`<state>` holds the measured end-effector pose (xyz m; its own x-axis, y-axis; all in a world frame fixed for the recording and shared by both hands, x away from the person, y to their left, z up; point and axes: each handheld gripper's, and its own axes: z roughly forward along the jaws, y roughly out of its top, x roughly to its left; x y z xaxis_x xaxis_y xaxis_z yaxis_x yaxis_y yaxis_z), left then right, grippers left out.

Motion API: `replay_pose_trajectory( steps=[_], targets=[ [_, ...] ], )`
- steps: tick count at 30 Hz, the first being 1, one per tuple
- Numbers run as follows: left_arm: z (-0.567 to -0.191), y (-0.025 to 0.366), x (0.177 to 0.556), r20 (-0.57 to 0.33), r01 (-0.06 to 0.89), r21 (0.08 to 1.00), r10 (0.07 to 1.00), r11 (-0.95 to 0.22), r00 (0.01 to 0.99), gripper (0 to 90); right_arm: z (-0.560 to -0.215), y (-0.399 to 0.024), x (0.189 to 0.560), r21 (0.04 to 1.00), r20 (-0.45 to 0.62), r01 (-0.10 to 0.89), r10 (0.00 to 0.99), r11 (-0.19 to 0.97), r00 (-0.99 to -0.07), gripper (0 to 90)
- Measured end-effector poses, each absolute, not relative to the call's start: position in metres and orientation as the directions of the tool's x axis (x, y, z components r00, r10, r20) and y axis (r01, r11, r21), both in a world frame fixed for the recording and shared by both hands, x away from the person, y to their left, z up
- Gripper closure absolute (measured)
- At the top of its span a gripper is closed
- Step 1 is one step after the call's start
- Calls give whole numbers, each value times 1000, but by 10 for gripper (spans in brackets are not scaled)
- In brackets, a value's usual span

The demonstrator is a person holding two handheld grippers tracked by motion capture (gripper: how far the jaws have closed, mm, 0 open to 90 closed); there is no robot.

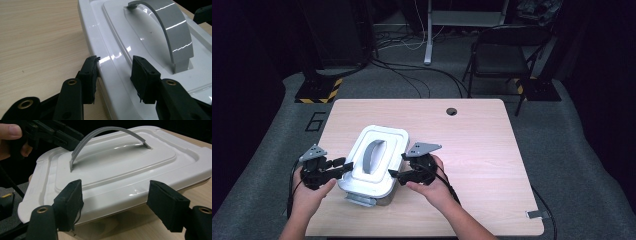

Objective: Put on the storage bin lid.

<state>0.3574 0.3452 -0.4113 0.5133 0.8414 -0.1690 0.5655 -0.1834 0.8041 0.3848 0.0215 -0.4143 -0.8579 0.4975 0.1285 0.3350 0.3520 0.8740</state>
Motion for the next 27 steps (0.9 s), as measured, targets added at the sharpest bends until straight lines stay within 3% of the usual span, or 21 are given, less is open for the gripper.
replay_pose_trajectory(
  steps=[14,27],
  targets=[
    [-413,337,371,-118,533,820,851,-206,511,562,-422,22,391,877,111,337,537,342,-836,277],
    [-416,335,383,-148,533,830,855,-166,497,561,-425,21,394,886,102,332,562,324,-821,276]
  ],
)
